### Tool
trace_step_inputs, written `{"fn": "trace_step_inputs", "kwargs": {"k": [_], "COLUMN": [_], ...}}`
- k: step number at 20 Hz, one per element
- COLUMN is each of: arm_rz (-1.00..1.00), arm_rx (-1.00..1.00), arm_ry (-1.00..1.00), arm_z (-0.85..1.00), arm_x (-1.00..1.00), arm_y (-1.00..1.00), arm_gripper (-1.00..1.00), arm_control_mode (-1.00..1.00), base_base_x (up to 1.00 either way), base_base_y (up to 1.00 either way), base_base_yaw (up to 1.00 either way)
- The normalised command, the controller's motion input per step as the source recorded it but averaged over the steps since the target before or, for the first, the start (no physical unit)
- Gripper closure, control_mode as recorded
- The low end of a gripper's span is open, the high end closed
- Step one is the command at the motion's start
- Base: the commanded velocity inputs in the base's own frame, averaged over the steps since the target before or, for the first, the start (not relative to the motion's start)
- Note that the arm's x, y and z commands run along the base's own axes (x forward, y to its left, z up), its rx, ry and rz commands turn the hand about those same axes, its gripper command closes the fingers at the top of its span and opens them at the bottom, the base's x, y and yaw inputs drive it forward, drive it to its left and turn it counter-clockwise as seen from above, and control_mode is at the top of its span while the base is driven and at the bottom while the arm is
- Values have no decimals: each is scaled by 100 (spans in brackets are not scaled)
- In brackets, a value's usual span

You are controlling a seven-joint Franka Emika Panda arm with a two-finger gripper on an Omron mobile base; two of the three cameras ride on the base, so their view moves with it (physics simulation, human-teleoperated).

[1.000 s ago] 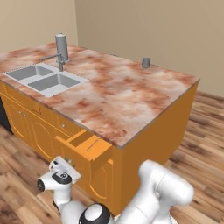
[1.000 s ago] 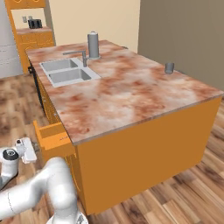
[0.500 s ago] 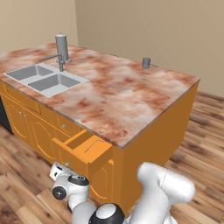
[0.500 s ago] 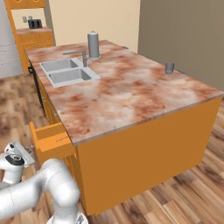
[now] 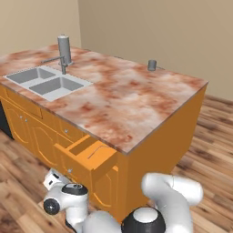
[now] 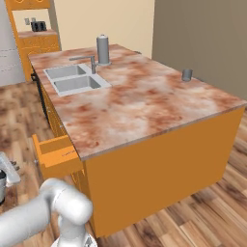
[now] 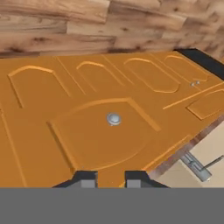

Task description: Take a straw from the drawer in front and place it inside the glass cup on the dining counter.

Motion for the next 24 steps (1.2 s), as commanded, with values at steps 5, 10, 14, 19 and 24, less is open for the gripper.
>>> {"fn": "trace_step_inputs", "kwargs": {"k": [5, 10, 14, 19, 24], "arm_rz": [-10, -10, -9, -7, 9], "arm_rx": [5, 5, 8, 7, 0], "arm_ry": [19, 32, 37, 36, 39], "arm_z": [100, 100, 100, 82, -8], "arm_x": [-16, 2, 3, 15, 69], "arm_y": [-3, -27, -65, -68, -14], "arm_gripper": [-100, -100, -100, -100, -100], "arm_control_mode": [-100, -100, -100, -100, -100], "base_base_x": [0, 0, 0, 0, 0], "base_base_y": [0, 0, 0, 0, 0], "base_base_yaw": [0, 0, 0, 0, 0]}}
